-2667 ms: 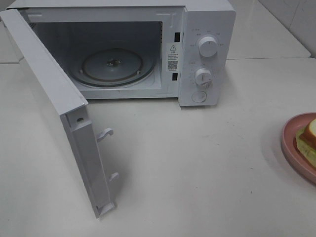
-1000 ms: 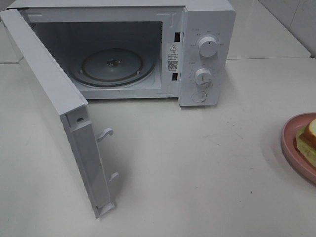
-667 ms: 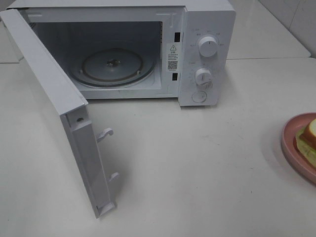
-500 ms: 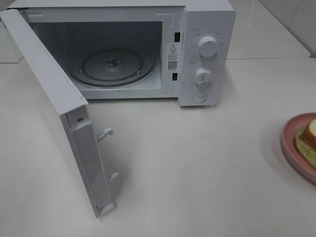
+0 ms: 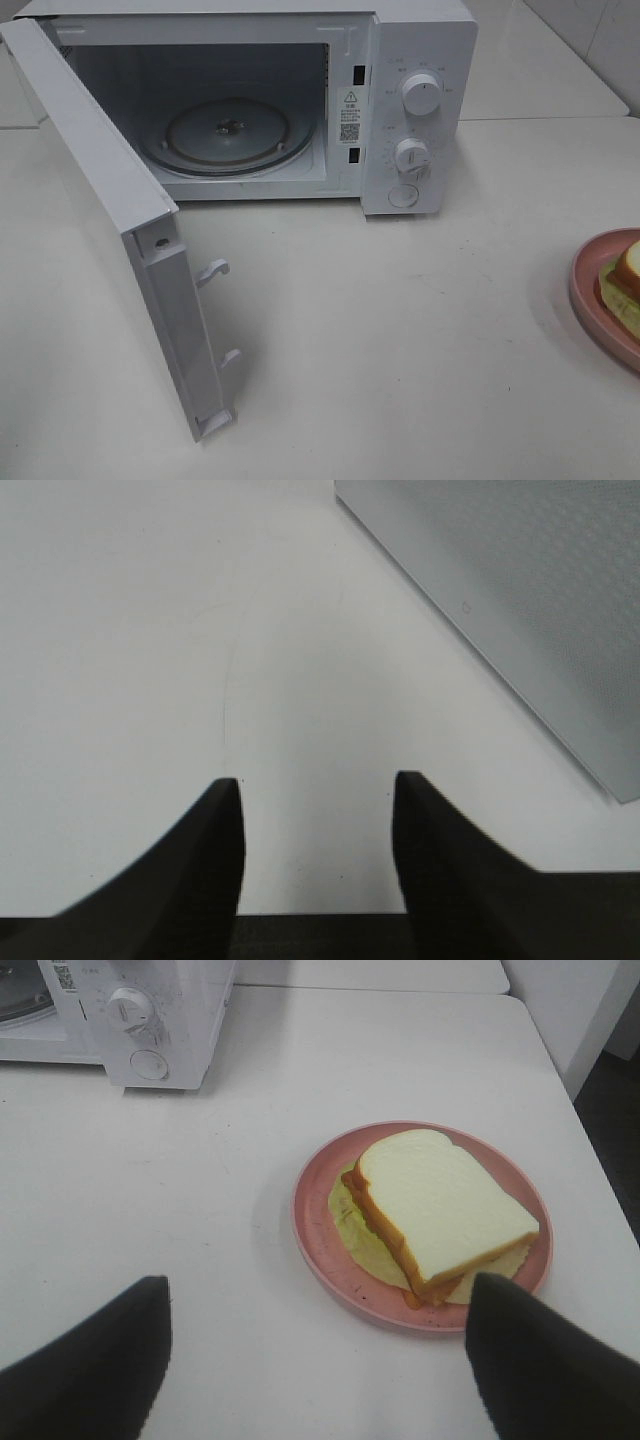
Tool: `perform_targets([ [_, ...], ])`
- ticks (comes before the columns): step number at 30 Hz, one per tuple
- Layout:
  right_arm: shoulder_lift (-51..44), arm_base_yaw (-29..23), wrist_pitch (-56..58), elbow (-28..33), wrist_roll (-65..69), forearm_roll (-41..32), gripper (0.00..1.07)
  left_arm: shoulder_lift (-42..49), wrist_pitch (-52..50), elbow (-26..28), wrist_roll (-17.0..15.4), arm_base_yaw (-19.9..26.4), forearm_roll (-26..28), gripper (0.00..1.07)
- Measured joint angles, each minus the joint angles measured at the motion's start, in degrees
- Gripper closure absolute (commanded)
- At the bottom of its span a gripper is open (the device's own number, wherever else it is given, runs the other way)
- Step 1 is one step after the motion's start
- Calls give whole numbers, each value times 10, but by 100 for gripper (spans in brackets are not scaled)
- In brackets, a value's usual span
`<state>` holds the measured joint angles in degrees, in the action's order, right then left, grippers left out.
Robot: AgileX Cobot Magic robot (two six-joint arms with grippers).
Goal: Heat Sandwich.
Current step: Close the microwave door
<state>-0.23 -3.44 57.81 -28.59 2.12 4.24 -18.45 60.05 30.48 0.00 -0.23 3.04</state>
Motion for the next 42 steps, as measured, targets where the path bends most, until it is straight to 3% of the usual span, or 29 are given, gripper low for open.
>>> perform_targets([
  [1,0,0,0,0,0,0,31,-25,-9,1,0,0,0,86],
  [3,0,0,0,0,0,0,31,-35,-17,2,0,0,0,90],
  [6,0,0,0,0,0,0,31,-80,-79,2,0,0,1,107],
  [18,0,0,0,0,0,0,31,-187,-302,-22,15,0,1,107],
  [30,0,0,0,0,0,0,31,-319,-709,-142,19,0,1,107],
  [34,0,0,0,0,0,0,31,-367,-800,-154,19,0,1,107],
  [42,0,0,0,0,0,0,31,-492,-962,-155,11,0,-60,107],
])
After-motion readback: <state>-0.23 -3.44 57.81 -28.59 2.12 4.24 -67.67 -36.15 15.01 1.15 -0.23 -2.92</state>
